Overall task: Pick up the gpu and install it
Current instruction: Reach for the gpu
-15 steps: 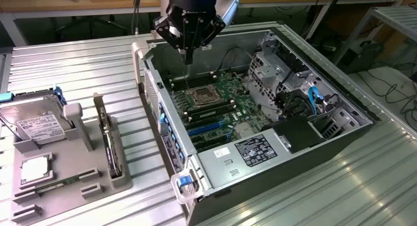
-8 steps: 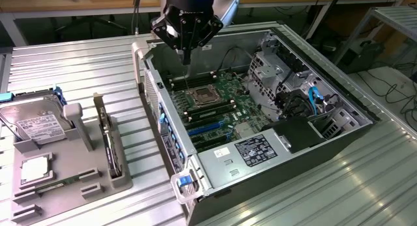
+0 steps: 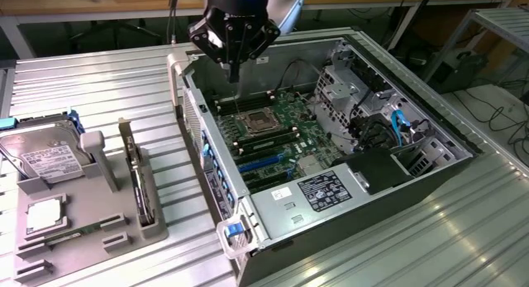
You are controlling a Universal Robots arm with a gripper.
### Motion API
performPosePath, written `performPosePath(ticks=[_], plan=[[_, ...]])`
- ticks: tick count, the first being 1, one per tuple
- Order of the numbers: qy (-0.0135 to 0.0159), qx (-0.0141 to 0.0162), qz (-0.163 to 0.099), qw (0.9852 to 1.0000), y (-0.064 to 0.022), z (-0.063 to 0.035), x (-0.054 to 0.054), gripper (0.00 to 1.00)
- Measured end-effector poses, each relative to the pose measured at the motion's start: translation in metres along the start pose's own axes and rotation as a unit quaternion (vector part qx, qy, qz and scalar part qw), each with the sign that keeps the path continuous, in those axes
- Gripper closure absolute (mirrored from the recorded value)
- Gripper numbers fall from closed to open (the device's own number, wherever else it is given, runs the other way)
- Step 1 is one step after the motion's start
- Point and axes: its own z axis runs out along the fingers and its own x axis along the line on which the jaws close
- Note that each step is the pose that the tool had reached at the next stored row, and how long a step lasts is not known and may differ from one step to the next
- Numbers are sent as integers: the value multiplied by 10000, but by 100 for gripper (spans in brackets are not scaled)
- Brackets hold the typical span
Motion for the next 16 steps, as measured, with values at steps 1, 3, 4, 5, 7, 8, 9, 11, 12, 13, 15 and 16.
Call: performPosePath(ticks=[1,3,4,5,7,8,9,11,12,13,15,16], plan=[[0,0,0,10000,-1,0,8,89],[0,0,0,10000,-1,0,19,89],[0,0,0,10000,-2,-1,22,89],[0,0,0,10000,-2,-1,27,89],[0,0,0,10000,-3,-1,35,89],[0,0,0,10000,-3,-1,41,89],[0,0,0,10000,-3,-1,46,89],[0,0,0,10000,-4,-1,53,89],[0,0,0,10000,-4,-2,57,89],[0,0,0,10000,-5,-2,61,89],[0,0,0,10000,-5,-2,68,89],[0,0,0,10000,-5,-2,71,89]])
